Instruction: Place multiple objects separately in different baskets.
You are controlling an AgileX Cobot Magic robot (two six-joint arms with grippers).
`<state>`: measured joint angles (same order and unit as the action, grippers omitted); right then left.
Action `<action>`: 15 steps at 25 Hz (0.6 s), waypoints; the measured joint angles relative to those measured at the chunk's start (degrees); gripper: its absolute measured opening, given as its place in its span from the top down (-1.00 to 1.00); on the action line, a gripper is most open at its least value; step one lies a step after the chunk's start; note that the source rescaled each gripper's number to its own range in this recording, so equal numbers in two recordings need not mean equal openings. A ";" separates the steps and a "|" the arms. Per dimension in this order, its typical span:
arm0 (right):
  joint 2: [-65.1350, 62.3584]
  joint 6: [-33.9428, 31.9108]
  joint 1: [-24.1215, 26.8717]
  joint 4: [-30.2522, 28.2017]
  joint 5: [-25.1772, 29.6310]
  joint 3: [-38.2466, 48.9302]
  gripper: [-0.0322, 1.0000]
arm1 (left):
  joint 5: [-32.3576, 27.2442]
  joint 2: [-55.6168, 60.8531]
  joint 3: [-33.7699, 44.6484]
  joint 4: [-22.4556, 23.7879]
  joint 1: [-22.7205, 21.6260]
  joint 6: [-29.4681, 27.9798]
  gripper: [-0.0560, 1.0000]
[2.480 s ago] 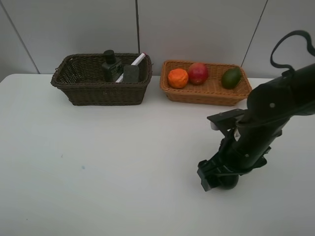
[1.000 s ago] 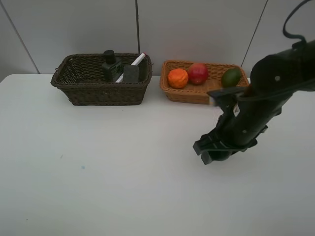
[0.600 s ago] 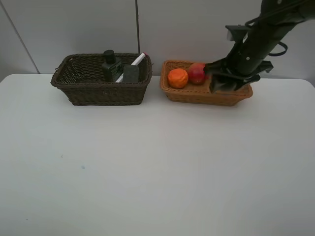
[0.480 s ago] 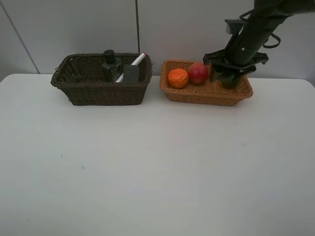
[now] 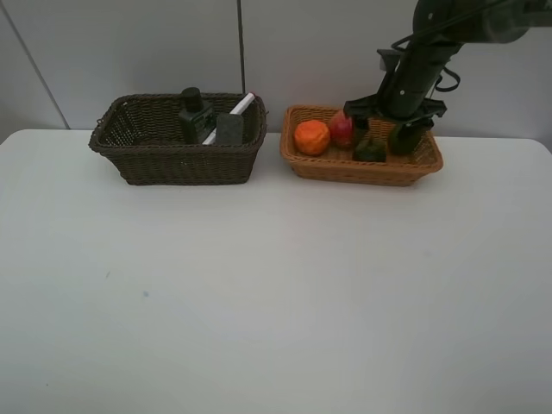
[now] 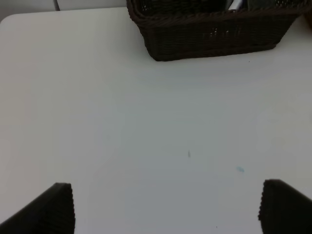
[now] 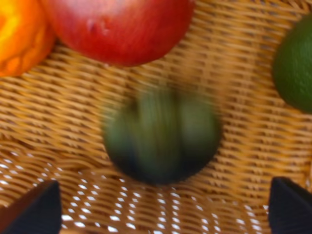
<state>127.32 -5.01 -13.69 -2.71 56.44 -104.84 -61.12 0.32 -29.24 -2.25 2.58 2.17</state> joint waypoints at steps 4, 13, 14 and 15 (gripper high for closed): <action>0.00 -0.18 0.00 -0.05 4.86 -1.36 -0.97 | 0.00 0.00 0.00 0.00 0.00 0.00 -0.80; -1.51 -0.62 4.41 -2.72 13.15 -5.57 -0.99 | 0.00 0.00 0.00 0.00 0.00 0.00 -0.80; -1.63 -0.62 5.94 -3.05 13.21 -5.57 -0.99 | 0.00 0.00 0.00 0.00 0.00 0.00 -0.80; -1.69 -0.67 7.55 -3.20 13.21 -5.57 -0.99 | 0.00 0.00 0.00 0.00 0.00 0.00 -0.80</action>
<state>125.63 -5.68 -6.14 -5.91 69.65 -110.42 -61.12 0.32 -29.24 -2.25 2.58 2.17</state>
